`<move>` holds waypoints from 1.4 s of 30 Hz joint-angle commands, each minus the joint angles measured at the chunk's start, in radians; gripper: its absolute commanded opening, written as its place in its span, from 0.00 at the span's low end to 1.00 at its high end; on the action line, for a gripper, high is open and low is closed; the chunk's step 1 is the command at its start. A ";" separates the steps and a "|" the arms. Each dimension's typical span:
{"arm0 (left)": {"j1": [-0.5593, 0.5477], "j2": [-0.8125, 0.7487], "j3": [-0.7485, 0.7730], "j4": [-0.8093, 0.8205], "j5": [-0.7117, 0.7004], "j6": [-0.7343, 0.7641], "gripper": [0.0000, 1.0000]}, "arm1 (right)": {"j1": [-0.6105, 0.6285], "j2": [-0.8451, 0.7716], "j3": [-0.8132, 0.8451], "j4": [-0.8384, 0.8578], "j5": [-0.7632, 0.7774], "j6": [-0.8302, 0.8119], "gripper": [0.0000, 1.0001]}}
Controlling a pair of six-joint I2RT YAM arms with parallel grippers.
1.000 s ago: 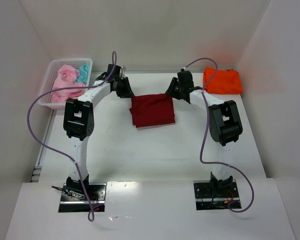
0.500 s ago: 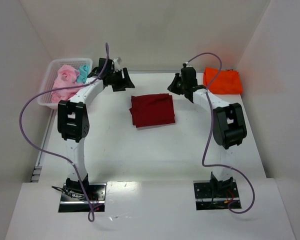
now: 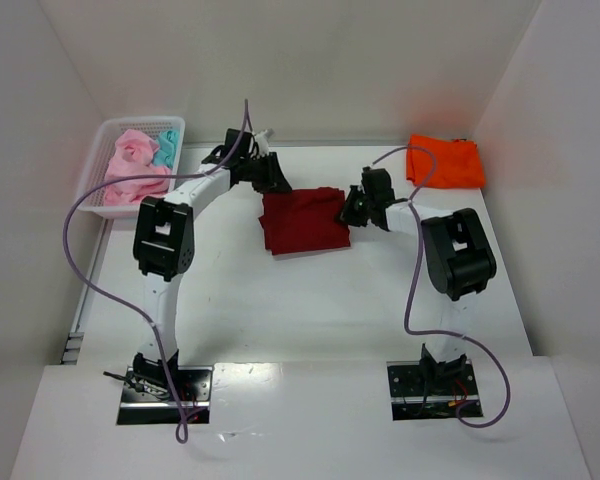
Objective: Fold and stack the t-shirts
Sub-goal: Fold the long partially folded tshirt into a neat square, then smooth out wrinkles on the folded tshirt
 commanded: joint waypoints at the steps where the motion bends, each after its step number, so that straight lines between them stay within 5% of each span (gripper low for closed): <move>1: 0.009 0.065 0.084 0.045 0.024 -0.030 0.34 | -0.006 -0.103 -0.064 0.022 0.031 0.031 0.06; 13: 0.009 0.235 0.268 0.013 0.004 -0.050 0.34 | -0.006 -0.164 -0.206 0.013 0.087 0.071 0.06; 23: 0.018 0.202 0.356 -0.072 0.004 0.010 0.38 | -0.006 -0.310 -0.149 -0.078 0.138 0.052 0.08; 28: 0.027 0.043 0.220 -0.049 0.004 0.031 0.40 | -0.006 -0.353 -0.085 -0.023 0.075 0.052 0.11; 33: -0.009 -0.144 -0.059 0.079 0.004 0.008 0.42 | -0.006 -0.233 -0.023 0.028 0.008 0.031 0.11; 38: -0.074 -0.200 -0.308 0.240 0.142 -0.002 0.30 | -0.006 -0.124 0.006 0.138 -0.096 -0.006 0.08; 42: -0.148 -0.225 -0.379 0.264 0.101 -0.025 0.16 | -0.006 -0.015 0.066 0.174 -0.185 -0.024 0.01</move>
